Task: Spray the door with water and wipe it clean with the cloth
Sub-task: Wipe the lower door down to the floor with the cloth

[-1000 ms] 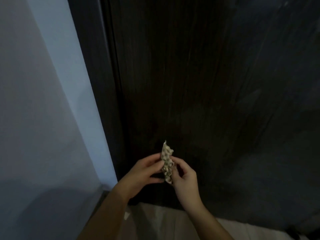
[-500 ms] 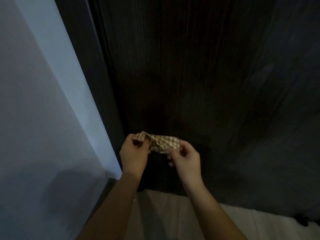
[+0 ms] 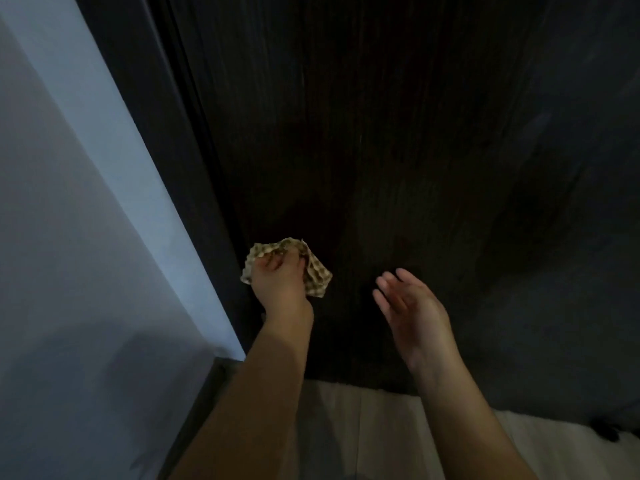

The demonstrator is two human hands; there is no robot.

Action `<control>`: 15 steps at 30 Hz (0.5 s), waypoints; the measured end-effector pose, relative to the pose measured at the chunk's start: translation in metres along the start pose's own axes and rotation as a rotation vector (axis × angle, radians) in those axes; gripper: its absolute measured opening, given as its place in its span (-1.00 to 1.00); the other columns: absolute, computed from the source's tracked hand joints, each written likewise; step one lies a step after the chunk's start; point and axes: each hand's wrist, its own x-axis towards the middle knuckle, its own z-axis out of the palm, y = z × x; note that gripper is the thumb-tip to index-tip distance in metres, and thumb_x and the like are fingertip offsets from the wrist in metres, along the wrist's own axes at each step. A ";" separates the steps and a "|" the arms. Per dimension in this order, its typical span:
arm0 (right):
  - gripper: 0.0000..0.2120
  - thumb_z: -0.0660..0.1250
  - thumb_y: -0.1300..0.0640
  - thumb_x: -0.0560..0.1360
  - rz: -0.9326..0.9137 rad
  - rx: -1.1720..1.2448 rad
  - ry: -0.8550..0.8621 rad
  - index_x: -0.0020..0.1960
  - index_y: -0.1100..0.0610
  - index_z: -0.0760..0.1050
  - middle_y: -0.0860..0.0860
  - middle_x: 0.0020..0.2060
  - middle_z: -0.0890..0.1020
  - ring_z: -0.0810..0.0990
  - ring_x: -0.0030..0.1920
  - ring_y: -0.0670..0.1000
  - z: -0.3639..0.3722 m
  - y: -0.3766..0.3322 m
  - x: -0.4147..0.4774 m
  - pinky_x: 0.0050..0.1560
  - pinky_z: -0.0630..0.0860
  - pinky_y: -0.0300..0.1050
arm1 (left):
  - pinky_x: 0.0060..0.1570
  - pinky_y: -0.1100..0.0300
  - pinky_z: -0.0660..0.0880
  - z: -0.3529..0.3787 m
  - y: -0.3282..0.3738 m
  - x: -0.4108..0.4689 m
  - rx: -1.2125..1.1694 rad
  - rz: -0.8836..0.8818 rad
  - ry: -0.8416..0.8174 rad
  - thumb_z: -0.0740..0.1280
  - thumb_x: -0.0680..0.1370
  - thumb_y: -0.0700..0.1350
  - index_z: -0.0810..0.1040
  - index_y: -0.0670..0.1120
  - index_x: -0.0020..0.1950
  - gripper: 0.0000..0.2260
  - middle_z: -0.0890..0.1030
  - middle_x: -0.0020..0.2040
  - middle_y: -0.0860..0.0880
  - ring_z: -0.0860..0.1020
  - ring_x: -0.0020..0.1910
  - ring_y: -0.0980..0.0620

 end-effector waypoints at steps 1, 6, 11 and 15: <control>-0.73 0.18 0.28 0.58 0.022 0.003 0.011 0.25 0.18 0.48 0.17 0.13 0.60 0.61 0.12 0.10 -0.001 0.000 0.002 0.08 0.56 0.00 | -0.14 0.29 0.53 -0.002 0.000 0.002 -0.029 -0.011 -0.002 0.28 0.55 -0.35 0.52 -0.19 0.13 -0.82 0.59 0.09 -0.11 0.58 -0.04 0.06; -0.78 0.17 0.25 0.59 0.142 0.001 0.068 0.19 0.14 0.48 0.13 0.11 0.57 0.56 0.12 0.09 -0.007 0.014 0.004 0.10 0.51 0.02 | -0.04 0.26 0.57 -0.022 -0.005 0.013 0.008 0.066 -0.135 0.26 0.56 -0.36 0.40 -0.19 0.33 -0.65 0.53 0.20 -0.14 0.58 0.10 0.02; -0.76 0.17 0.24 0.60 -0.012 0.002 0.129 0.23 0.13 0.46 0.10 0.08 0.55 0.55 0.07 0.07 -0.015 0.008 0.008 0.06 0.52 0.02 | 0.06 0.11 0.57 -0.020 -0.005 0.020 0.314 0.224 -0.012 0.36 0.51 -0.29 0.45 -0.04 0.09 -0.76 0.56 0.02 -0.01 0.58 0.10 -0.03; -0.83 0.17 0.26 0.59 -0.233 -0.037 0.081 0.07 0.09 0.51 0.08 0.02 0.56 0.57 0.08 0.04 -0.018 -0.009 0.007 0.10 0.53 0.00 | 0.22 0.00 0.49 -0.018 -0.008 0.021 0.375 0.201 -0.013 0.36 0.53 -0.22 0.42 0.08 0.07 -0.75 0.54 0.02 0.08 0.55 0.10 0.06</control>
